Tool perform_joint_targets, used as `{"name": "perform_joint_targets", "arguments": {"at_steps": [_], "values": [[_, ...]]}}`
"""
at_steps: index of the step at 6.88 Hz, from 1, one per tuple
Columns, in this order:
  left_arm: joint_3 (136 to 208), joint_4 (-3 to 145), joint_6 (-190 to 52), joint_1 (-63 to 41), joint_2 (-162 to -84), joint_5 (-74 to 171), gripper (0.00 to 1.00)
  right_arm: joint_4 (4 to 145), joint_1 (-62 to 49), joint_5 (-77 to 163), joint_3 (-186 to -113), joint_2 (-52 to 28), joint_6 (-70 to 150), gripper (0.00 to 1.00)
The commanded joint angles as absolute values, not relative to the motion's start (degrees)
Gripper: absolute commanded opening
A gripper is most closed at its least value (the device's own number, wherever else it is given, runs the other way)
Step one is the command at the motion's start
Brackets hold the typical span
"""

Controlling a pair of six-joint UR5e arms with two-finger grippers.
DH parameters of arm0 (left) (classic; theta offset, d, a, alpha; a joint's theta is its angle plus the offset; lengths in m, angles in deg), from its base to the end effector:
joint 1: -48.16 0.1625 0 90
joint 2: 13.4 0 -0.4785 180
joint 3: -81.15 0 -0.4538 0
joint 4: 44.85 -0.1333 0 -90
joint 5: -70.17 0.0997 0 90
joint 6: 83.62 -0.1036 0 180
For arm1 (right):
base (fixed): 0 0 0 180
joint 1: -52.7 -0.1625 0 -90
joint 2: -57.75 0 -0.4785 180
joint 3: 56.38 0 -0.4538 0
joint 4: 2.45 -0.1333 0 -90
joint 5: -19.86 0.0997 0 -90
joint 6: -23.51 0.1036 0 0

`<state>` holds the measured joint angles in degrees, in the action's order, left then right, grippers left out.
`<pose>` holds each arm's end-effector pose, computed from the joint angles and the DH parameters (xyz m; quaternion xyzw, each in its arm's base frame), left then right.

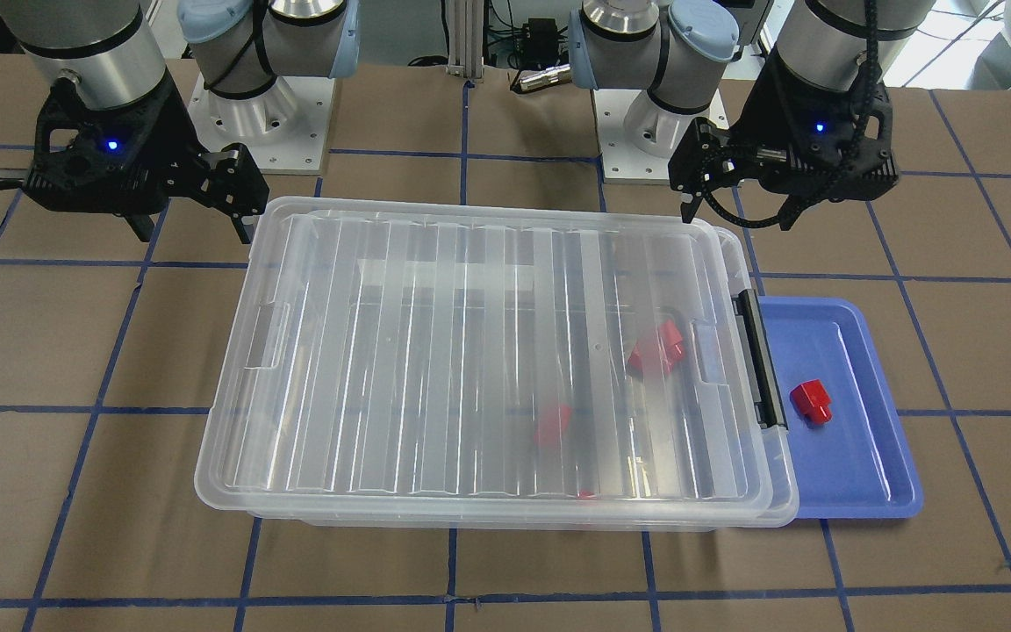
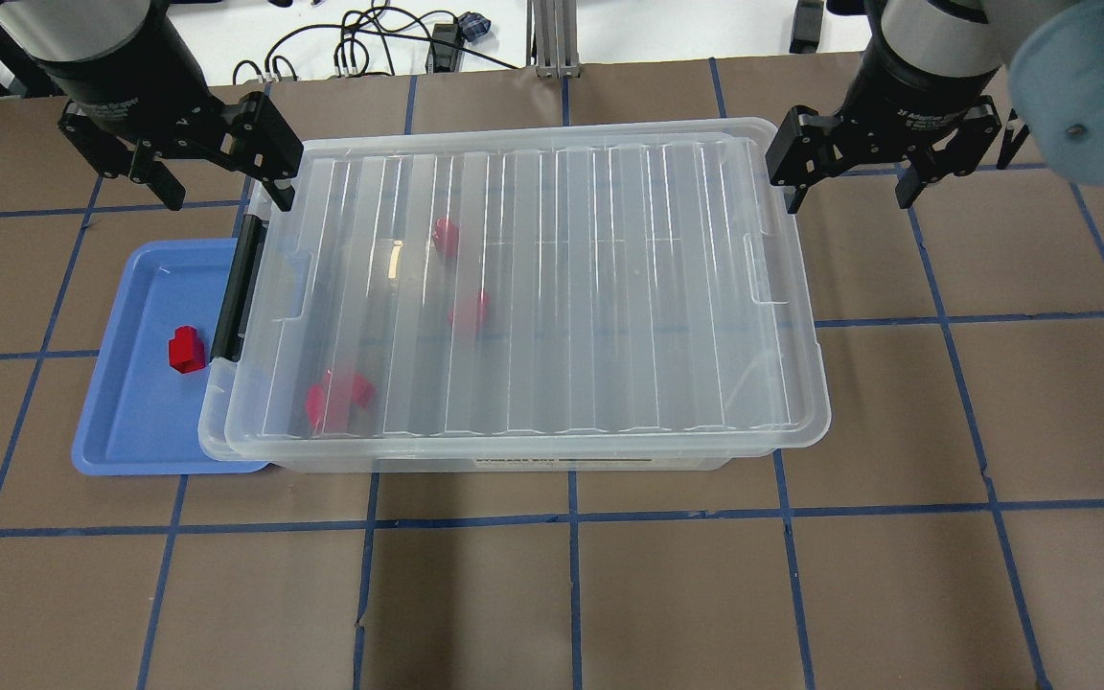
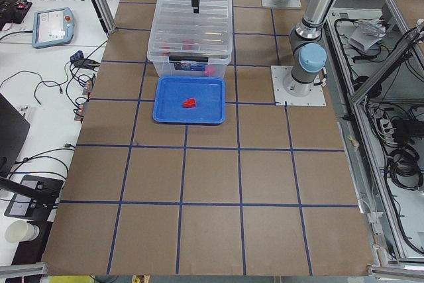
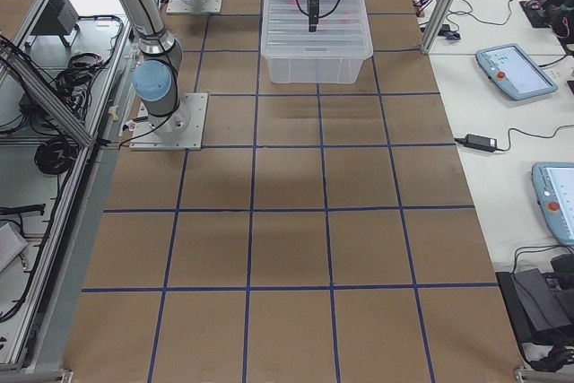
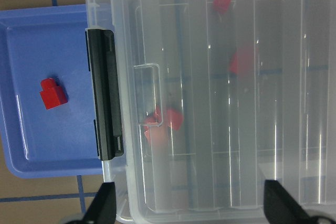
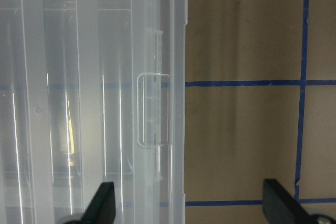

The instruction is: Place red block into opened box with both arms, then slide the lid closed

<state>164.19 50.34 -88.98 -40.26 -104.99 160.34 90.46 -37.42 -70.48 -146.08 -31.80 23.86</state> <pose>-0.1174 -0.5686 0.5800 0.0330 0.9995 -0.0015 0.0016 0.1339 -0.5619 0.5411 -0.0021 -0.9997 0.0241 0.0029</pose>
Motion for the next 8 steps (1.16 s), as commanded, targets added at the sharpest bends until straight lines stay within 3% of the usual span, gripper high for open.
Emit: {"name": "perform_joint_targets", "arguments": {"at_steps": [1,8], "values": [[164.1,50.3,-89.0,-40.3,-105.0,160.3,1.0,89.4,-37.4,-70.5,-145.5,-31.7,23.9,1.0],[164.4,50.3,-89.2,-40.3,-104.9,160.4,1.0,91.3,-37.4,-70.5,-146.2,-29.9,23.3,1.0]]}}
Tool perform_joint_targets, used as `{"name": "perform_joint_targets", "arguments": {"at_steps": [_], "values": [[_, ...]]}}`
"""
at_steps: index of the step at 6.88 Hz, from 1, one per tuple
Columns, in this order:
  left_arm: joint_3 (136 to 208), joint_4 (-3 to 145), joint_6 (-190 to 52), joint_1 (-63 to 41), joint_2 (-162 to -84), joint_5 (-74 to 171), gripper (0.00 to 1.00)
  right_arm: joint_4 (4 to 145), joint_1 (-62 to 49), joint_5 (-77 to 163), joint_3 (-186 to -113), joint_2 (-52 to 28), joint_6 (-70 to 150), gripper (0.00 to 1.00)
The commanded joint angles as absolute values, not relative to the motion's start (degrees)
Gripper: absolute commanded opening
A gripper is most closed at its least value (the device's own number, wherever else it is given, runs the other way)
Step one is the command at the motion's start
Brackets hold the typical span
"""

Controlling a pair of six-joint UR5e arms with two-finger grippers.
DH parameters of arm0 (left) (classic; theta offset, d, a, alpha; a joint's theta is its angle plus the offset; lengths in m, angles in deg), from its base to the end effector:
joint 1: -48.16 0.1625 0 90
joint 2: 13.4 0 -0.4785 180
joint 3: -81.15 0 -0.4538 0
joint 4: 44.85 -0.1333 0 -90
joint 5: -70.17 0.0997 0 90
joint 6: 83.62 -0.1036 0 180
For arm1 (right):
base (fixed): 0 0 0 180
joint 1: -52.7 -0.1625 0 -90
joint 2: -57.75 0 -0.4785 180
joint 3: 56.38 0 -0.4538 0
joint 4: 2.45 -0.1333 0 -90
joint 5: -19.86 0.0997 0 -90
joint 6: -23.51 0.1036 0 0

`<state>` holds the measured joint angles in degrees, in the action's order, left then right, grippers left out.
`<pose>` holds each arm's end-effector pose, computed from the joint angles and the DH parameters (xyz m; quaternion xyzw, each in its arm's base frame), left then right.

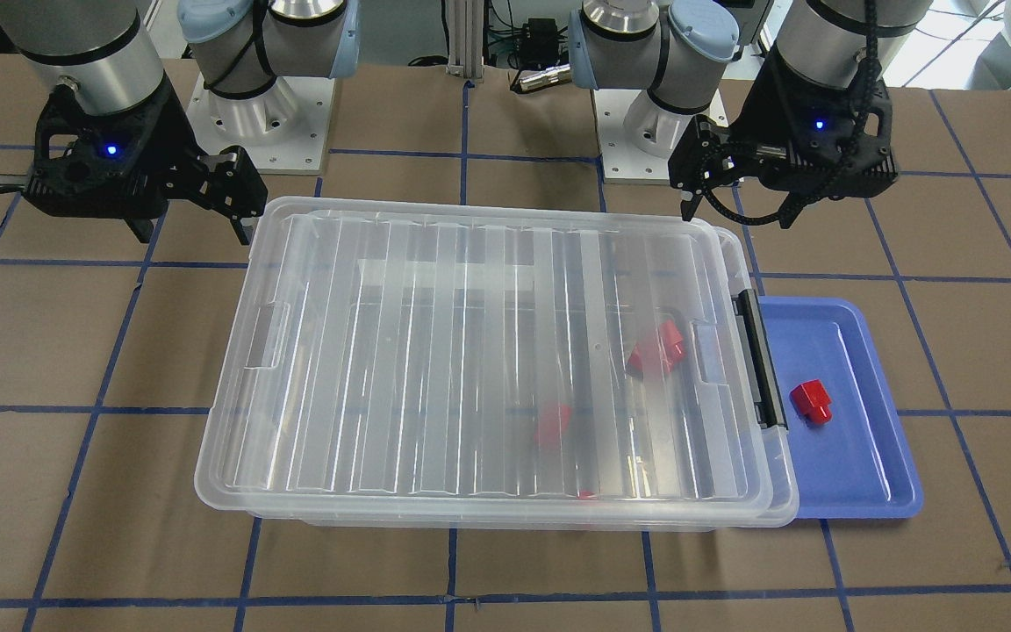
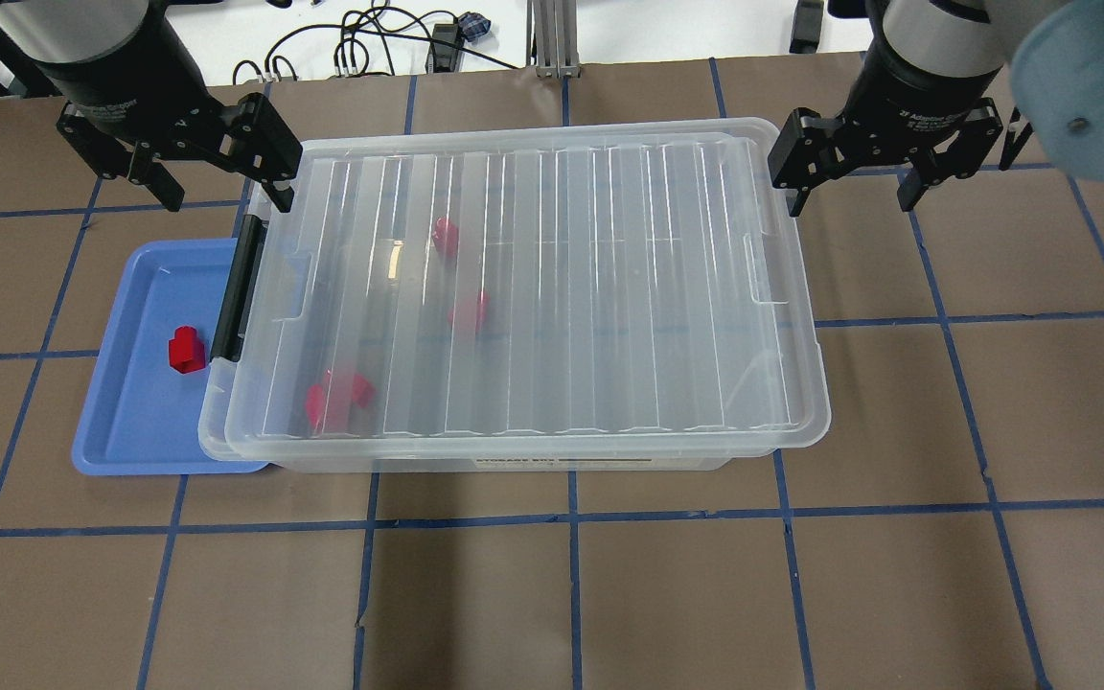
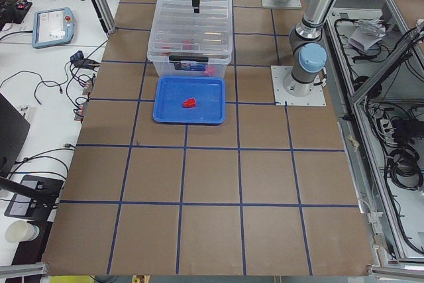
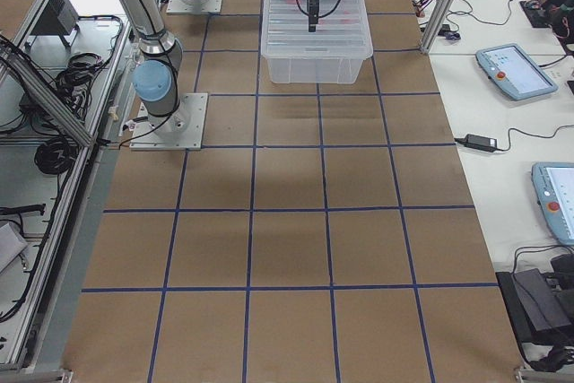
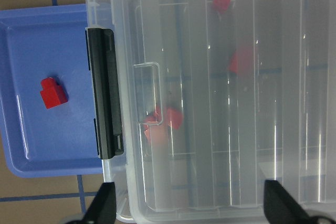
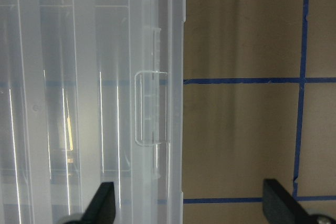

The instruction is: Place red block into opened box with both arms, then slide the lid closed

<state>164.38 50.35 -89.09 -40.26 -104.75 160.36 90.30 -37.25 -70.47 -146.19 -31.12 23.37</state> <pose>-0.1174 -0.5666 0.5805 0.0339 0.9994 -0.0018 0.0018 0.1322 -0.5662 0.5331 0.0007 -0.9999 0.0158 0.0029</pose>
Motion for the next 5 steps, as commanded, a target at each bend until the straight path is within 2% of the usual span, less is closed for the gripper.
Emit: {"name": "perform_joint_targets", "arguments": {"at_steps": [1,3,5], "values": [[164.4,50.3,-89.2,-40.3,-104.7,160.3,1.0,92.9,-37.4,-70.5,-148.0,-27.9,23.0,1.0],[164.4,50.3,-89.3,-40.2,-104.7,160.3,1.0,105.8,-37.3,-70.5,-153.8,-22.9,22.8,1.0],[164.4,51.0,-89.4,-40.1,-104.7,160.6,1.0,108.6,-37.2,-74.0,-156.7,-22.1,22.7,1.0]]}}
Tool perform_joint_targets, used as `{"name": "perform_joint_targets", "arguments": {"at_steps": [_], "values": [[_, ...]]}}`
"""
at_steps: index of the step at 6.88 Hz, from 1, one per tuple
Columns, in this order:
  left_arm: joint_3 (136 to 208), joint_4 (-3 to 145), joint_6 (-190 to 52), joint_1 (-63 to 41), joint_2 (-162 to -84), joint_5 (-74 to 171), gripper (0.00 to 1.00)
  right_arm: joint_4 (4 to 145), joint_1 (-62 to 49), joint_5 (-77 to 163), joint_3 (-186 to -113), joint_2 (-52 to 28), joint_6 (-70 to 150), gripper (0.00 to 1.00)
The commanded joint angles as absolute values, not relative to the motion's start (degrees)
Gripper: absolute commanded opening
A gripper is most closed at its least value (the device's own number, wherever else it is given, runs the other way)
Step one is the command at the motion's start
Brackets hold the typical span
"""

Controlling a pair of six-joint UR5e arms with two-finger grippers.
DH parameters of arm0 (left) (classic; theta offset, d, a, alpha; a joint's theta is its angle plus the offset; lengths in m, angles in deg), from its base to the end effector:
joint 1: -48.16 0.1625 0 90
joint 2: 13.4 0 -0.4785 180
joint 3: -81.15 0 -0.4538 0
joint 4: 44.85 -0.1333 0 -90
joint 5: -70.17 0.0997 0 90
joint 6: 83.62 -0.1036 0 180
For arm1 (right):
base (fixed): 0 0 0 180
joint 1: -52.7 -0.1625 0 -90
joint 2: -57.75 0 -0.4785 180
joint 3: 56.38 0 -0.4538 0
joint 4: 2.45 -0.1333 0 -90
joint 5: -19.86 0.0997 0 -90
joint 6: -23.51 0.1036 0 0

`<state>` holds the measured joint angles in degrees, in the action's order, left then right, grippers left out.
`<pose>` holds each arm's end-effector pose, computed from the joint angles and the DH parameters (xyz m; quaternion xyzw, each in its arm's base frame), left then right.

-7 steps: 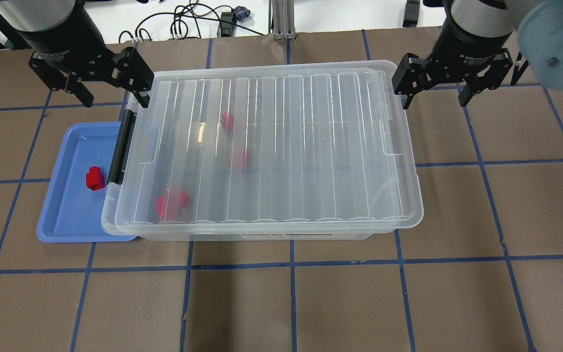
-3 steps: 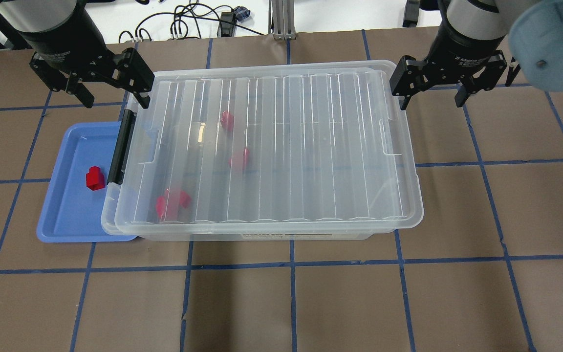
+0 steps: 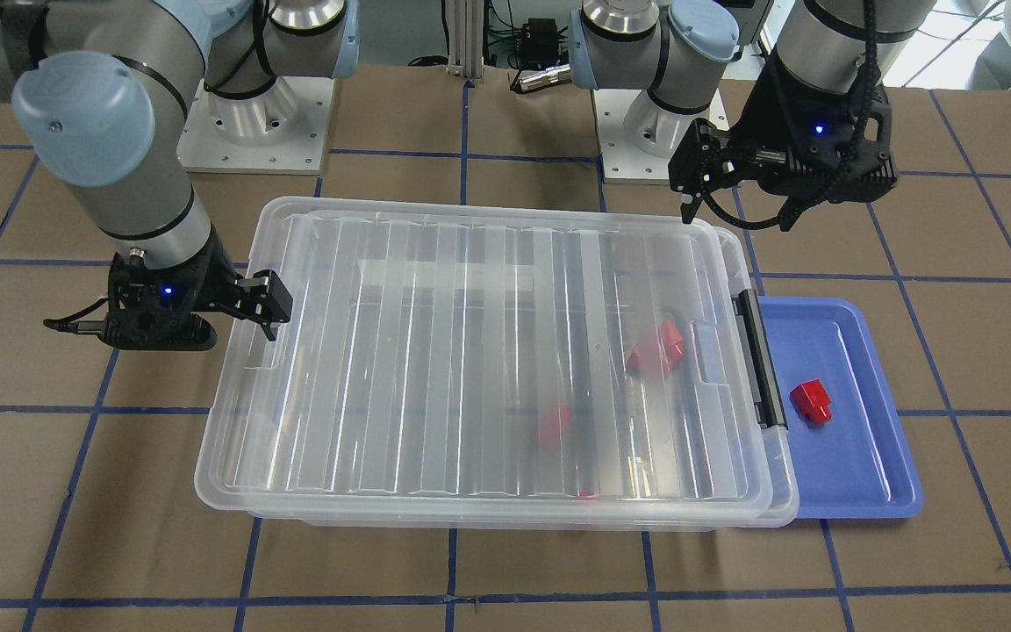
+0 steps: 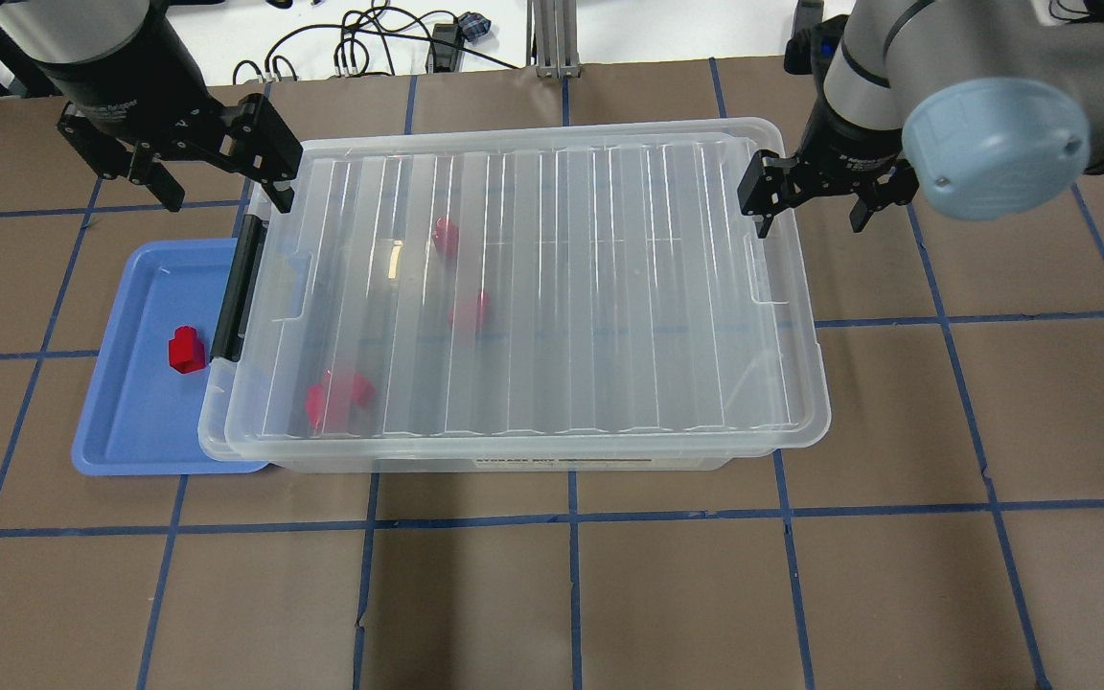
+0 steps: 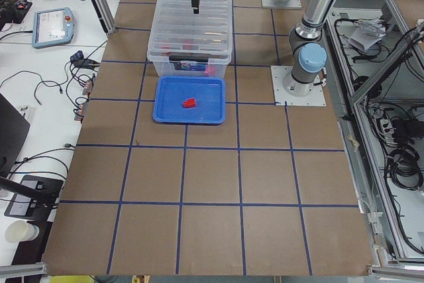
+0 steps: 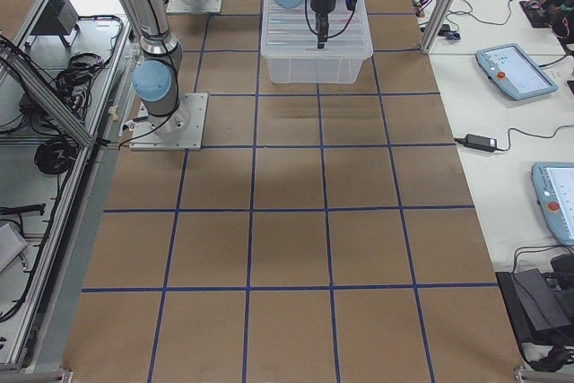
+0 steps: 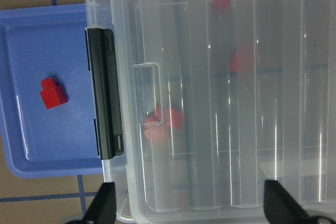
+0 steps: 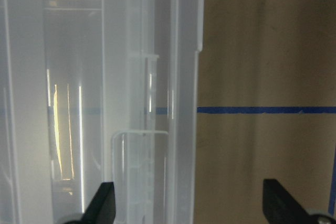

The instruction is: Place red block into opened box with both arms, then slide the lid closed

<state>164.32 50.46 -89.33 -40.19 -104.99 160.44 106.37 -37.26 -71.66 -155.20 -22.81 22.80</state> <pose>-0.1165 -0.5683 0.5785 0.0354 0.9994 0.0008 0.0023 0.1301 -0.6102 0.3897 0.0058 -0.9999 0.0048 0.0133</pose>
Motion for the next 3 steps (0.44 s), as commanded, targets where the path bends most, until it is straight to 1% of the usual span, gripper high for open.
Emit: {"name": "perform_joint_targets", "arguments": {"at_steps": [1,3], "values": [[162.8,51.0,-89.7,-39.2,-104.3,161.4,1.0,108.3,-37.1,-74.8,-156.7,-22.1,22.7,1.0],[163.4,51.2,-89.9,-35.9,-105.3,161.4,1.0,108.4,-36.9,-78.1,-156.7,-22.1,22.7,1.0]]}}
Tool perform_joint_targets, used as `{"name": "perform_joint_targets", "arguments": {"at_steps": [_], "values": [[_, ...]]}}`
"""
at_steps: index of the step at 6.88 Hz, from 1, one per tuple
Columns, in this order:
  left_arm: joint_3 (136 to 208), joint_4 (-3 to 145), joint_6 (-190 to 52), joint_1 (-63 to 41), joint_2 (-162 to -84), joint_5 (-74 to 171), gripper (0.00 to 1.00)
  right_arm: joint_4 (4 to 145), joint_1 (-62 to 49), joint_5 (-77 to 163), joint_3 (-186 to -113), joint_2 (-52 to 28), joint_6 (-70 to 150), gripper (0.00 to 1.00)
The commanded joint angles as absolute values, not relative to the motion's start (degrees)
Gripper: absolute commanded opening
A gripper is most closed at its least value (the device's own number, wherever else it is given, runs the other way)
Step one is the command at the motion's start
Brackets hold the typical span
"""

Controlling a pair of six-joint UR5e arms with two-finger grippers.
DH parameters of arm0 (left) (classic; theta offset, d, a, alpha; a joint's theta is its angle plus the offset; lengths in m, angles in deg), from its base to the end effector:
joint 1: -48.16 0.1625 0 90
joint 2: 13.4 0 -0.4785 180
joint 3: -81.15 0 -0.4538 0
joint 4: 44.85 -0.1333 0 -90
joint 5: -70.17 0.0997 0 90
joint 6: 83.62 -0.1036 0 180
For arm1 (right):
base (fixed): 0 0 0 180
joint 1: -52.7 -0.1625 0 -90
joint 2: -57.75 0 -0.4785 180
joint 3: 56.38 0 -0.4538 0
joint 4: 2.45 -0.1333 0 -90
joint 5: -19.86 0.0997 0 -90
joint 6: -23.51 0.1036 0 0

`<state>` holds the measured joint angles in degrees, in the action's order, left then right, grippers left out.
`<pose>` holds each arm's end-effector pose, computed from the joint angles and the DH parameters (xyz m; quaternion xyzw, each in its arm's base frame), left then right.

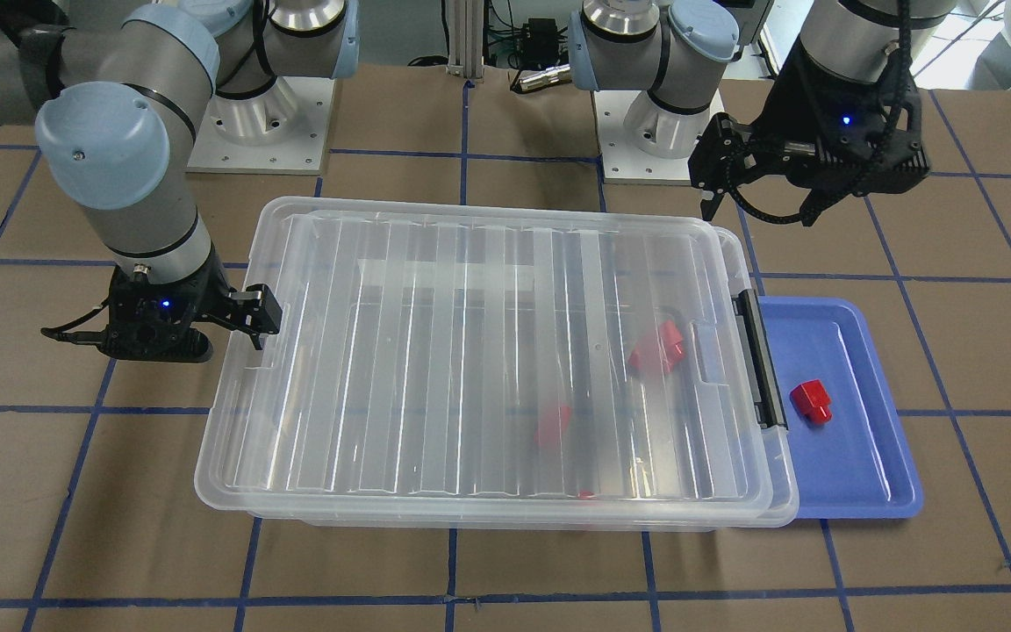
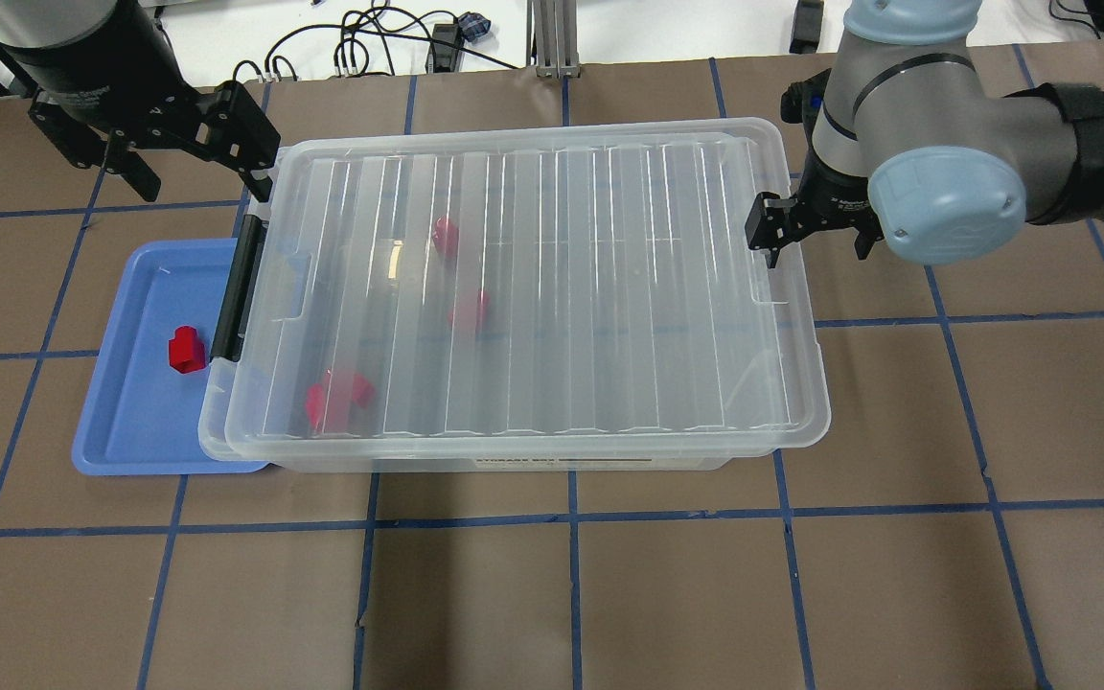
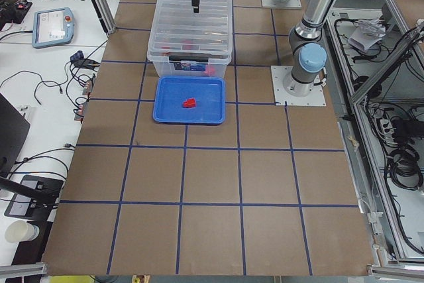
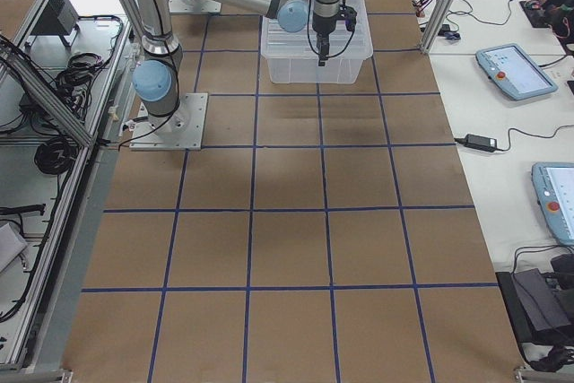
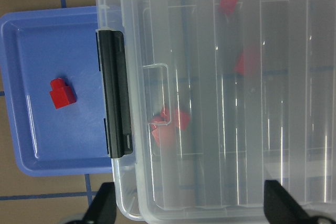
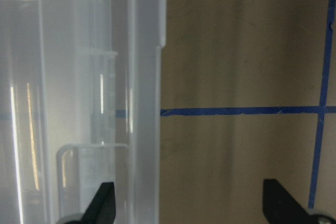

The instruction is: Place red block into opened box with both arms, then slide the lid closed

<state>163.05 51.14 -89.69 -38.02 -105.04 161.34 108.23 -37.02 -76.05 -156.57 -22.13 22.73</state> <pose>-0.0932 -0.5726 0.5891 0.0196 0.9997 -0.0032 0.0105 0.1197 -0.6106 0.3736 0.0042 -0.9987 0.0027 0.0516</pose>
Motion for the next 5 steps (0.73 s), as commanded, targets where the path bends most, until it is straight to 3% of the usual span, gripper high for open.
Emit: {"name": "perform_joint_targets", "arguments": {"at_steps": [1,5], "values": [[164.5,51.0,-89.8,-28.6,-106.0,160.3,1.0,108.3,-36.3,-80.6,-156.7,-22.0,21.7,1.0],[180.0,32.5,-103.4,-9.5,-112.7,151.3,1.0,107.7,-27.6,-81.8,-156.5,-21.4,19.5,1.0]]}}
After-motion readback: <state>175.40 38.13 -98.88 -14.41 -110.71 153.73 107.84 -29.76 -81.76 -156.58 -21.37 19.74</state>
